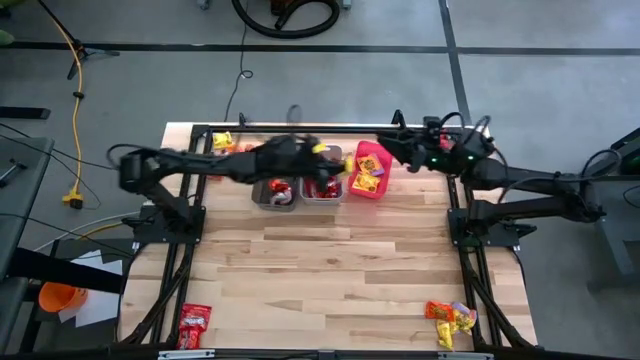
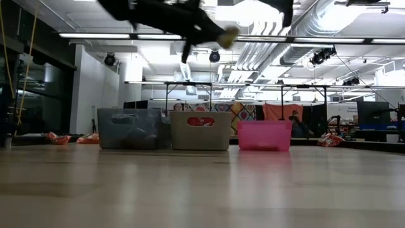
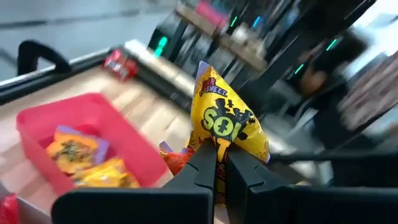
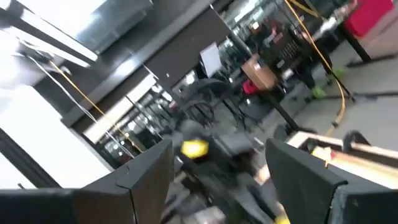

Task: Sort candy
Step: Put the top left yellow candy into the red bin, then put the bottom right yellow candy into the red bin

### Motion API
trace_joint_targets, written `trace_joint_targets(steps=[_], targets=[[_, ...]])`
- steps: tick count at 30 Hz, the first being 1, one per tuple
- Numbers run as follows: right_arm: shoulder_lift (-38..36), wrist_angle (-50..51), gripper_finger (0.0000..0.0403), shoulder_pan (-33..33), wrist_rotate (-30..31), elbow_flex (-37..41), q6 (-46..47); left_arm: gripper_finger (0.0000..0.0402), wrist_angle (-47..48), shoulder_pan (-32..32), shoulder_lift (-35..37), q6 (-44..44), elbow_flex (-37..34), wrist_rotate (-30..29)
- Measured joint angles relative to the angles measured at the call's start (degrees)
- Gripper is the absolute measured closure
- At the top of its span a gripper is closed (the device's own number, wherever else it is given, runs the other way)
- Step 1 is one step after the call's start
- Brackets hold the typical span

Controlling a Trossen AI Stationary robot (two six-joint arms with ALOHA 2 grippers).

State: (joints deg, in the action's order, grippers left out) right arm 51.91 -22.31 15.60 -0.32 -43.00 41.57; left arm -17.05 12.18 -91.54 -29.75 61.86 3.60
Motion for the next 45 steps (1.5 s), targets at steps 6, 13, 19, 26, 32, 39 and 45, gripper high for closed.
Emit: trace_joint_targets(steps=[6,13,19,26,32,39,45], targets=[[-4.01,0.06,0.0151,0.23,0.32,0.00,-4.32,0.0401,4.71,2.40,-15.45,5.83,15.45,0.11],[-4.75,0.39,0.0151,0.23,0.46,0.00,-4.55,0.0377,9.07,4.74,-28.92,-0.05,28.03,-0.75],[-4.76,1.89,0.0151,0.24,0.48,0.00,-4.62,0.0305,14.56,5.24,-31.37,0.07,32.76,1.08],[-4.75,1.93,0.0151,0.28,0.52,0.00,-7.12,0.0213,16.43,5.56,-28.00,2.23,33.10,1.72],[-4.75,2.65,0.0151,0.28,0.59,0.00,-7.57,0.0184,24.52,6.99,-24.89,1.85,33.10,2.43],[-4.75,3.70,0.0151,0.26,0.59,0.00,-7.57,0.0187,30.65,6.83,-16.35,9.56,32.86,11.77],[-4.77,4.25,0.0151,0.21,0.20,0.00,-7.57,0.0188,26.37,3.32,-0.64,13.45,21.49,4.97]])
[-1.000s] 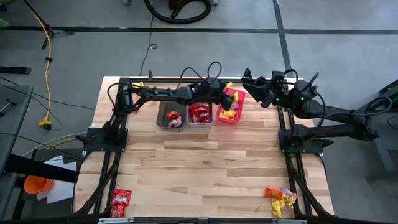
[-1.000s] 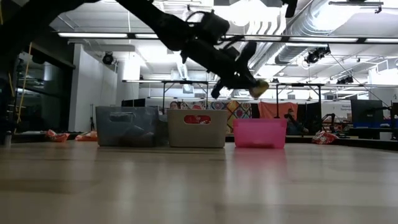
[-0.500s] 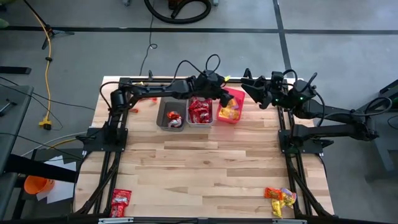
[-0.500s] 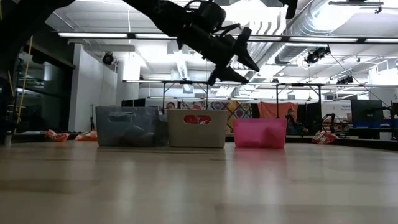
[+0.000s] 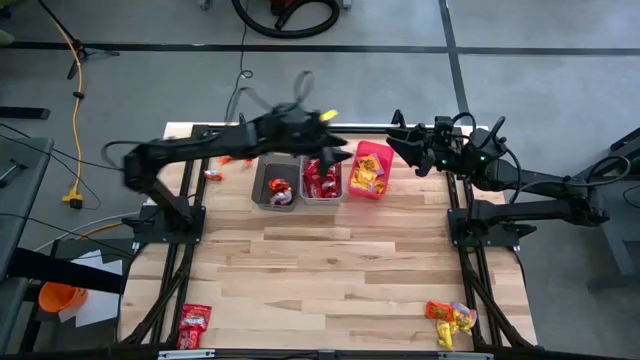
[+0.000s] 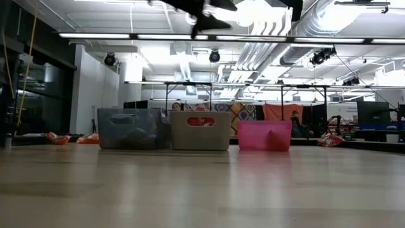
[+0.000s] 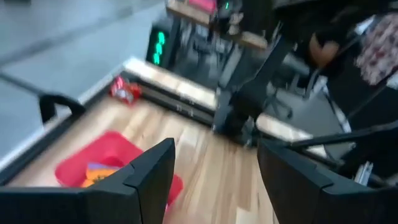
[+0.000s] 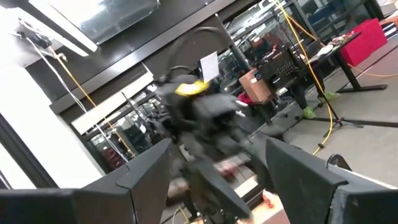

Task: Sort candy
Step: Put the bottom right yellow candy into the red bin

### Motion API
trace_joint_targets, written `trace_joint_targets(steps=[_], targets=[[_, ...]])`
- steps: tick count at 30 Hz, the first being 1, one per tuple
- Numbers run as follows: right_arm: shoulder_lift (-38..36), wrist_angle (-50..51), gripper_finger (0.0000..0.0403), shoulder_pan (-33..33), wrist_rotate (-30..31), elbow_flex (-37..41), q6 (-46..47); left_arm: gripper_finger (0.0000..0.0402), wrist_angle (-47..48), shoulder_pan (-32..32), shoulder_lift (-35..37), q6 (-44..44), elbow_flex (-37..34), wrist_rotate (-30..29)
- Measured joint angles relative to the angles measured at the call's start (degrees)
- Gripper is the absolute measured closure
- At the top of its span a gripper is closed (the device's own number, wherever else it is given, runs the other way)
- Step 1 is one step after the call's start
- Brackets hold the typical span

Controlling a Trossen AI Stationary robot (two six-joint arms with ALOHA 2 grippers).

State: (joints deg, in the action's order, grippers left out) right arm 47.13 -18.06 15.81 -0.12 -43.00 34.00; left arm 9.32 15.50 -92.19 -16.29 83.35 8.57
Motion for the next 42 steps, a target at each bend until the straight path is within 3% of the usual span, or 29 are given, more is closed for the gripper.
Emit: trace_joint_targets(steps=[8,13,20,23,25,32,39,42], targets=[[0.00,2.98,0.0151,-0.82,-4.14,0.00,0.02,0.0188,-15.00,-6.84,25.99,-4.65,-30.23,-9.06],[0.01,5.59,0.0151,-2.67,-4.87,0.00,0.01,0.0188,-24.40,-10.15,37.78,-10.25,-45.02,-14.22],[0.02,12.99,0.0151,-3.23,-4.64,0.00,3.97,0.0188,-28.40,-10.69,45.82,-14.11,-52.64,-19.79],[0.02,18.13,0.0151,-4.70,-11.28,0.00,13.19,0.0188,-28.39,-10.66,47.07,-13.75,-52.66,-19.91],[0.08,23.72,0.0151,-8.59,-14.98,-0.02,18.81,0.0188,-28.37,-10.66,47.30,-13.64,-52.66,-19.90],[5.06,39.27,0.0151,-31.95,-13.88,-0.02,38.47,0.0188,-27.48,-10.66,47.21,-14.34,-52.66,-19.69],[16.59,40.52,0.0151,-54.62,-14.20,-0.02,66.04,0.0188,-27.17,-10.66,47.21,-15.02,-52.66,-19.23],[22.41,40.45,0.0151,-61.74,-17.35,-0.02,79.76,0.0188,-27.17,-10.66,47.21,-15.27,-52.66,-19.21]])
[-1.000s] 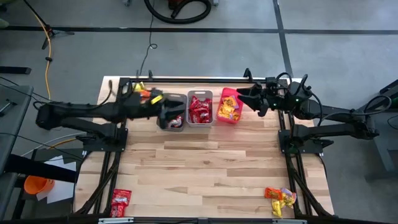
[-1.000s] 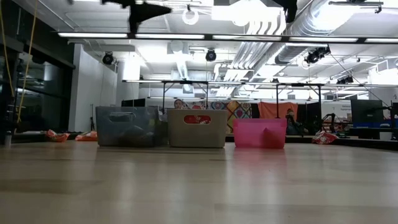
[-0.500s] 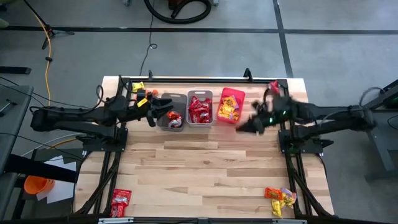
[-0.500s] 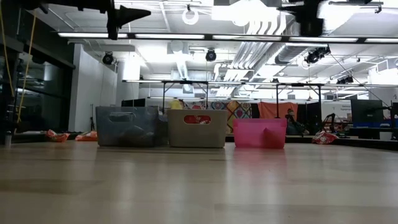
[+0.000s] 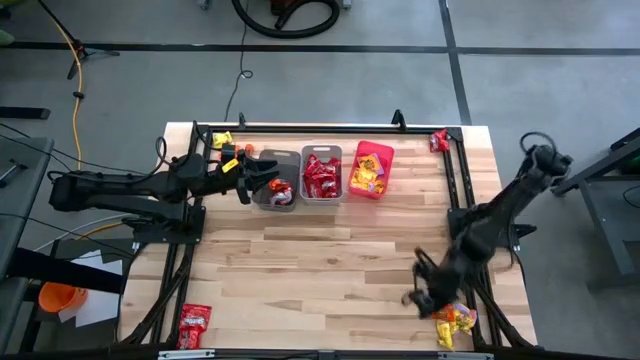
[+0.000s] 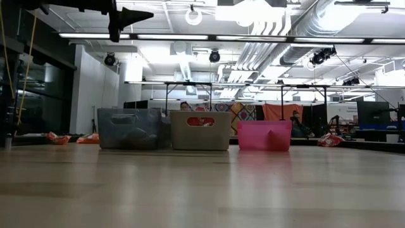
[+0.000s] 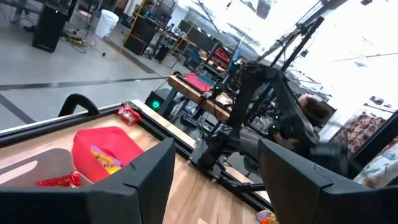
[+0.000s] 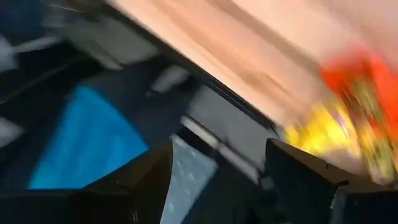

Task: Sort candy
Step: Put the bottom right yellow candy into the red bin

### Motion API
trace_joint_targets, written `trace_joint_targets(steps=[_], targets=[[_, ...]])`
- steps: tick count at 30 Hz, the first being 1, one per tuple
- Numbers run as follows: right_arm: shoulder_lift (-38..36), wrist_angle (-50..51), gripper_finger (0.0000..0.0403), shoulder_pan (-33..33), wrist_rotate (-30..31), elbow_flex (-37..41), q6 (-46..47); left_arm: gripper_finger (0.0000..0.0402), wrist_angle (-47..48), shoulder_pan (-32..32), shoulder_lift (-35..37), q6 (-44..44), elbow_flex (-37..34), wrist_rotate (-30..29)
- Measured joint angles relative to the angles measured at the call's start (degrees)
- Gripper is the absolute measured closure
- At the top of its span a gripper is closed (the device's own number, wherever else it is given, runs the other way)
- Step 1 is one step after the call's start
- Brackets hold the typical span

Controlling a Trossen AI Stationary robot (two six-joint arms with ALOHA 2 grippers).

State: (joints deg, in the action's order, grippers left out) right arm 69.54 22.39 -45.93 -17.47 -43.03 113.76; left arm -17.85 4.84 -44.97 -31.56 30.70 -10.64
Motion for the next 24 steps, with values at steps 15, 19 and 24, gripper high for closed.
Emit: trace_joint_targets(steps=[15,19,24], targets=[[18.53,-4.29,0.0151,-8.44,-10.41,0.00,19.25,0.0188,0.02,-0.01,0.00,-0.58,0.00,1.24],[21.23,-4.26,0.0151,-8.44,-10.87,0.00,18.36,0.0188,0.07,-0.02,0.00,-1.38,0.00,2.07],[23.14,-4.48,0.0155,-8.44,-11.49,0.00,16.96,0.0188,0.06,-0.02,0.00,-2.19,0.00,2.87]])
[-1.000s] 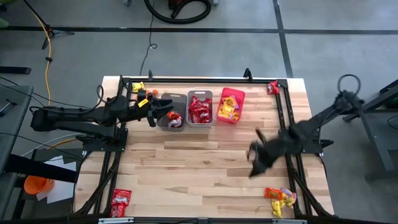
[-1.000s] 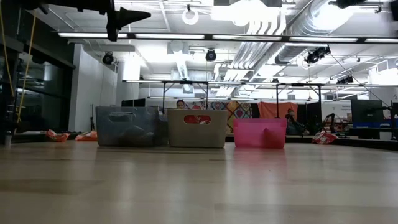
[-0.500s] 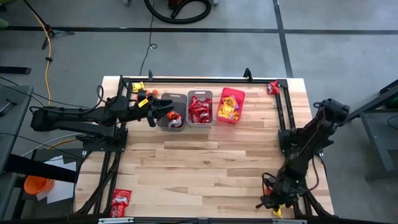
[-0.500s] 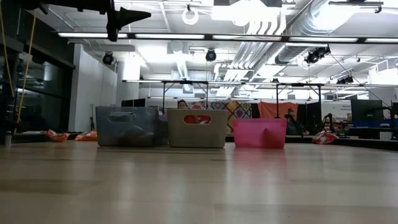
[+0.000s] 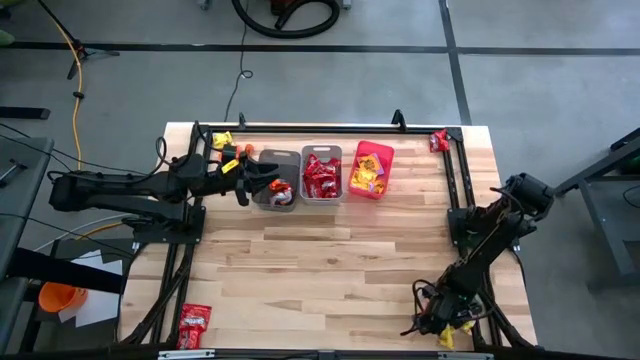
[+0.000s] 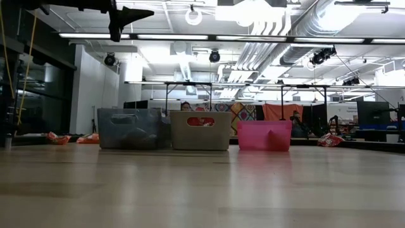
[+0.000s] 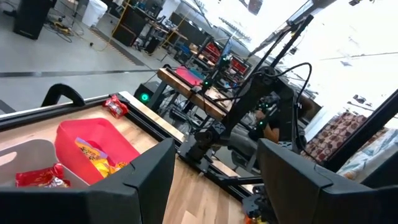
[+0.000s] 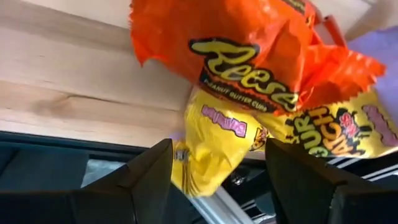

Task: Sort candy
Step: Put the bottom right yellow candy into the red bin

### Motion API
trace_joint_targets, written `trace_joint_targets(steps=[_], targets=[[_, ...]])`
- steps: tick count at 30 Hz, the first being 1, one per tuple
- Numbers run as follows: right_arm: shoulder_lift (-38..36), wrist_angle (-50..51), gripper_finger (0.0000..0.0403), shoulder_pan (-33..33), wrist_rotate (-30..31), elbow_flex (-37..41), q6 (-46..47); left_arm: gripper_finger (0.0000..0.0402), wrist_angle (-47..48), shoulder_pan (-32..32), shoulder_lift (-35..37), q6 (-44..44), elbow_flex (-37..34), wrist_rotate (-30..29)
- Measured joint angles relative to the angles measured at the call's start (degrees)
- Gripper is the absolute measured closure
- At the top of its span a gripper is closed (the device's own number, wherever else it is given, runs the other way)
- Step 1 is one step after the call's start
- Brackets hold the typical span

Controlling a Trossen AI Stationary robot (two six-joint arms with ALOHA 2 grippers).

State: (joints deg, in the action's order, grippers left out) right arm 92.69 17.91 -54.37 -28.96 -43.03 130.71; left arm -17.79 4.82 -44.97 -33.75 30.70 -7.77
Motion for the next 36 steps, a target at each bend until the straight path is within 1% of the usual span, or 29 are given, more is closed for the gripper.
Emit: trace_joint_targets(steps=[2,4,6,9,10,11,14,16,19,22,24,25,29,32,36], targets=[[0.44,0.04,0.0172,0.00,-1.17,0.00,-1.68,0.0188,0.00,0.00,0.00,-0.14,0.00,0.00],[0.44,0.01,0.0206,0.00,-1.41,0.00,-3.22,0.0188,0.00,0.00,0.00,-0.15,0.02,0.00],[0.12,0.12,0.0258,0.00,-1.48,0.00,-3.78,0.0188,0.00,0.00,0.00,-0.21,0.02,0.00],[-1.41,1.07,0.0360,0.00,-1.18,-0.77,-6.57,0.0188,0.00,0.00,0.00,-0.72,0.04,-0.02],[-2.35,1.90,0.0381,0.00,-0.86,-1.51,-8.25,0.0188,-0.01,0.00,0.00,-0.72,0.04,-0.02],[-3.40,2.85,0.0388,0.00,-0.44,-2.40,-9.96,0.0188,0.00,0.00,0.00,-0.70,0.04,-0.02],[-7.72,5.32,0.0375,0.88,0.29,-4.90,-15.41,0.0188,-0.02,0.00,0.00,-0.71,0.04,-0.02],[-11.30,5.08,0.0381,2.30,3.77,-6.13,-22.90,0.0188,0.00,0.00,0.00,-0.67,0.04,-0.03],[-16.51,3.56,0.0398,5.64,13.17,-8.41,-39.44,0.0188,-0.02,0.00,0.00,-0.45,0.04,-0.45],[-19.96,3.92,0.0394,11.11,24.93,-9.04,-56.46,0.0188,-0.02,0.00,0.00,1.03,0.04,-0.69],[-21.39,4.06,0.0392,16.47,31.09,-9.07,-66.75,0.0188,-0.02,0.00,0.00,1.37,0.04,-0.69],[-21.89,4.04,0.0392,19.71,33.21,-9.09,-71.70,0.0188,-0.03,0.00,0.00,1.36,0.04,-0.69],[-22.65,3.48,0.0392,34.18,39.69,-9.09,-88.99,0.0188,-0.04,0.00,0.00,0.96,0.04,-0.69],[-22.73,1.96,0.0392,45.06,42.92,-9.09,-96.74,0.0188,-0.04,0.00,0.00,0.93,0.04,-0.69],[-22.71,-0.76,0.0392,57.64,43.76,-9.09,-101.09,0.0188,-0.06,0.00,0.00,0.95,0.04,-0.71]])
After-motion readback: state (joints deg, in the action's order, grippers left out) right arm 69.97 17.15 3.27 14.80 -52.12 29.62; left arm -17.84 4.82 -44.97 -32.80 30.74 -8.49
